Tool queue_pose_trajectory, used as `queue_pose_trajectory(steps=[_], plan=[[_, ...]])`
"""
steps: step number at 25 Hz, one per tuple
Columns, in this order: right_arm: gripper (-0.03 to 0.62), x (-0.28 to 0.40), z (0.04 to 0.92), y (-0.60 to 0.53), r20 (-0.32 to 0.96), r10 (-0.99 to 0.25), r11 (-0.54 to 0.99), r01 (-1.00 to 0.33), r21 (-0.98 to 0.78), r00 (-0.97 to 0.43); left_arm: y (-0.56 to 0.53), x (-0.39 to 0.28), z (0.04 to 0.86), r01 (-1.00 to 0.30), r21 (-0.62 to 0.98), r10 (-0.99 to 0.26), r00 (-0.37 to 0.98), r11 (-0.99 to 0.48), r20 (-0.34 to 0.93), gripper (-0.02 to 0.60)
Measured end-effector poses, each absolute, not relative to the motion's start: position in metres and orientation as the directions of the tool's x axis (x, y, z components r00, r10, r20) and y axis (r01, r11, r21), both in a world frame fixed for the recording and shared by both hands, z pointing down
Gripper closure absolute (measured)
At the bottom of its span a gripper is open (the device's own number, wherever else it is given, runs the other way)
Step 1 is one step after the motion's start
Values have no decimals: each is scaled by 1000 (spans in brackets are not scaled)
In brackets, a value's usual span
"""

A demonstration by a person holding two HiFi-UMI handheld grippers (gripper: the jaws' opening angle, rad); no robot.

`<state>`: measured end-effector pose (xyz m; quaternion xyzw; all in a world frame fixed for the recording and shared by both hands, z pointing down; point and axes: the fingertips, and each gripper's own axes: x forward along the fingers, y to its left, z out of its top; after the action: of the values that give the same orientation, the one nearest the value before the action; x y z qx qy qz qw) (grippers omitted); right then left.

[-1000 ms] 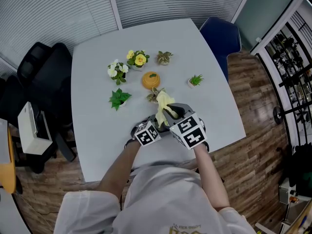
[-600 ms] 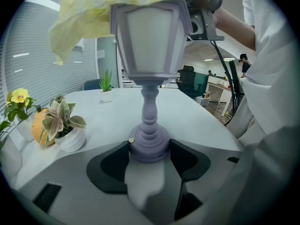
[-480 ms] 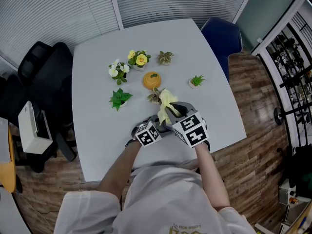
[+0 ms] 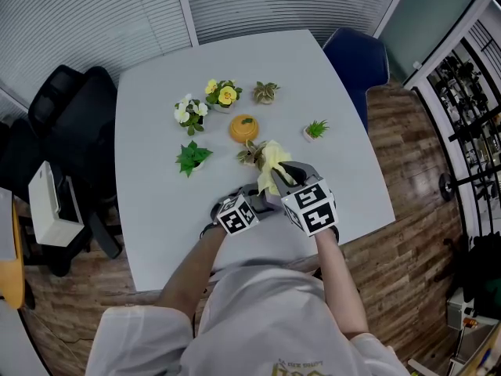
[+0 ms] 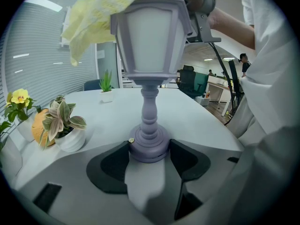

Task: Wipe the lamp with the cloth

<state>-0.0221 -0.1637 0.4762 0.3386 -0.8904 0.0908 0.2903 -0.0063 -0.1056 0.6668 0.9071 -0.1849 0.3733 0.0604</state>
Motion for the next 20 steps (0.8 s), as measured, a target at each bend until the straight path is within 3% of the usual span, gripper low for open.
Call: queue_pose_trajectory(steps=[20], plan=[[522, 16, 478, -164, 573, -619, 681, -731, 49, -538, -105, -5, 665, -380, -32, -292, 651, -924, 701, 302]])
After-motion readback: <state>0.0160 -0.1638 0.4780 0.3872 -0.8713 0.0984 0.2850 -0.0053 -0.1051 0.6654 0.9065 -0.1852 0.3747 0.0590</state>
